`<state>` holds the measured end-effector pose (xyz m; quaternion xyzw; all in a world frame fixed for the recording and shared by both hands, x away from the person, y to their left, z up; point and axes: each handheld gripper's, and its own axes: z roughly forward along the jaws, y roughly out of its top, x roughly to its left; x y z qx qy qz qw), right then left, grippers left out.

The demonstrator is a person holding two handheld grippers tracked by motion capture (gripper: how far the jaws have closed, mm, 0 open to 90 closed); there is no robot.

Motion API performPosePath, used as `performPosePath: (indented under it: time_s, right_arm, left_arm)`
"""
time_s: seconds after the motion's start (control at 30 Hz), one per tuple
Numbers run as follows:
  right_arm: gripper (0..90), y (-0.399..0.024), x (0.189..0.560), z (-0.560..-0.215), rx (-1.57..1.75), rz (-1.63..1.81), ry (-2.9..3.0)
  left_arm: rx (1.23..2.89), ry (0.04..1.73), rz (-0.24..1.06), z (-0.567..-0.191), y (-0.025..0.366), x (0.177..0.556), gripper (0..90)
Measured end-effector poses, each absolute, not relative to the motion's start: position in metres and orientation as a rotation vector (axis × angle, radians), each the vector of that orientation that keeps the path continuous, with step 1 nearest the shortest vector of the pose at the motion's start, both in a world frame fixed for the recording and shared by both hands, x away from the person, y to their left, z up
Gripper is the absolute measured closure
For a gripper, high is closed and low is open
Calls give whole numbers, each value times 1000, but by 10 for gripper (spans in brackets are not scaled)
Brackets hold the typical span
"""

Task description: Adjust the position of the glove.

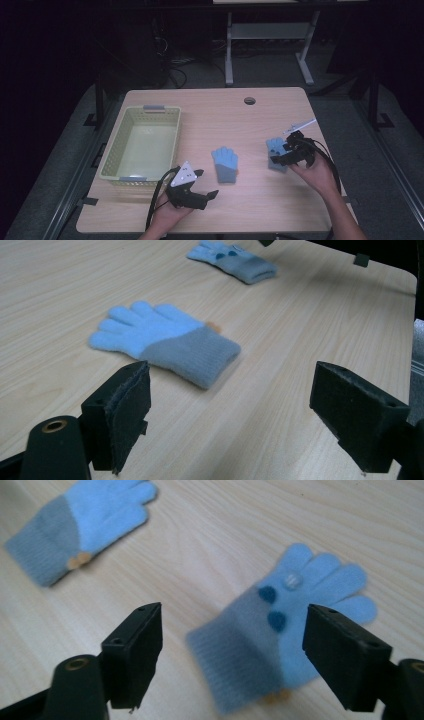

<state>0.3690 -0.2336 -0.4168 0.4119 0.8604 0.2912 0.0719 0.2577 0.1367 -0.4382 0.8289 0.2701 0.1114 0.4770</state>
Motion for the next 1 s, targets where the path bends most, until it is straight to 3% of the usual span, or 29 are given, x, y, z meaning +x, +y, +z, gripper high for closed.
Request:
performPosePath:
  time_s: [0.2,0.37,0.47,0.67,0.73,1.0]
  right_arm:
    - [304,-232,383,-427,1274,800,2608]
    - [419,-234,392,-431,1313,750,2609]
    - [534,-233,396,-437,1336,650,2629]
    - [609,-232,400,-444,1333,589,2630]
    - [682,-229,399,-445,1304,560,2635]
    - [831,-225,397,-444,1296,547,2633]
  left_arm:
    - [2032,654,273,-438,135,257,163]
    - [2032,653,279,-438,135,256,163]
    - [2032,654,284,-437,136,256,163]
    - [2028,661,287,-438,137,257,163]
    - [2026,663,285,-437,137,258,163]
    - [2035,658,293,-438,137,255,163]
